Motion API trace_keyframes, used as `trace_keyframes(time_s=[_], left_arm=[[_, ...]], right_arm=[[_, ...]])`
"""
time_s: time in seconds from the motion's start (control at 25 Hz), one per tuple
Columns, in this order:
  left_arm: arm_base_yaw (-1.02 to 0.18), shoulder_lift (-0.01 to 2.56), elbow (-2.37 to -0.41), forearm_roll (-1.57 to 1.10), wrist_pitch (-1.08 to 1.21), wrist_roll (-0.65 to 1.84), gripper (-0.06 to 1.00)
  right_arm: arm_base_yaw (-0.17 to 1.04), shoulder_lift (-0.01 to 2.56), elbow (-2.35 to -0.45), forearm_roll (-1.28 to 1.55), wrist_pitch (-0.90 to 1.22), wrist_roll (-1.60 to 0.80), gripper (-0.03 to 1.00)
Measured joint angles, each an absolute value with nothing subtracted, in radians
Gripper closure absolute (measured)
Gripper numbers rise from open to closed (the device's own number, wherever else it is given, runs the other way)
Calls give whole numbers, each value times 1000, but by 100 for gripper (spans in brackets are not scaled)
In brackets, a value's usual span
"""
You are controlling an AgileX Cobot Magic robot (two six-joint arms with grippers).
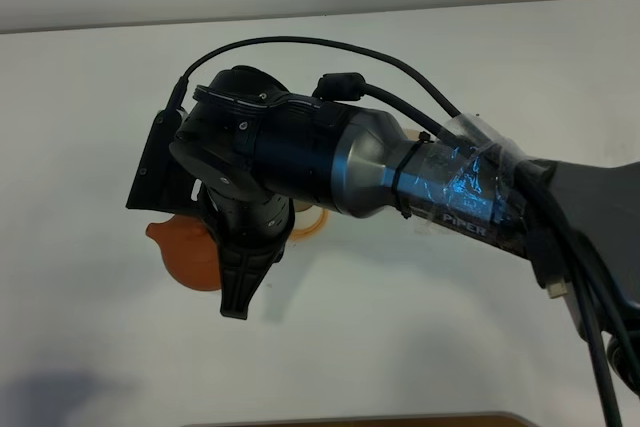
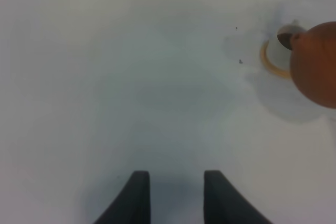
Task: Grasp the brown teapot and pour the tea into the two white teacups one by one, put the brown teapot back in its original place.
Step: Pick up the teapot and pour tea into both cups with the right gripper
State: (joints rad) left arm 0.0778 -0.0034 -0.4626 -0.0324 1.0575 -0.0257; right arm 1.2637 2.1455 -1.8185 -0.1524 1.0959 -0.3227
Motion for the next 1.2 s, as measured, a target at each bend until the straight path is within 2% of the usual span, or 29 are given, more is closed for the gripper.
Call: trace_keyframes(time_s=[0.2,0.44,0.84,1.2], left_arm=[[78,-3,-463,-32,1057,-26,65],[78,-3,-463,-32,1057,-26,65],[78,-3,-463,-32,1057,-26,65],[78,-3,-463,-32,1057,-26,65]], right_arm=[[1246,2106,-1819,-194,1154,-338,84],[1163,2082,-1819,-190,1215,-378,84],[1080,2077,-1812,-179,1221,-417,84],[1058,1969,-1591,-234,1102,-418,84]])
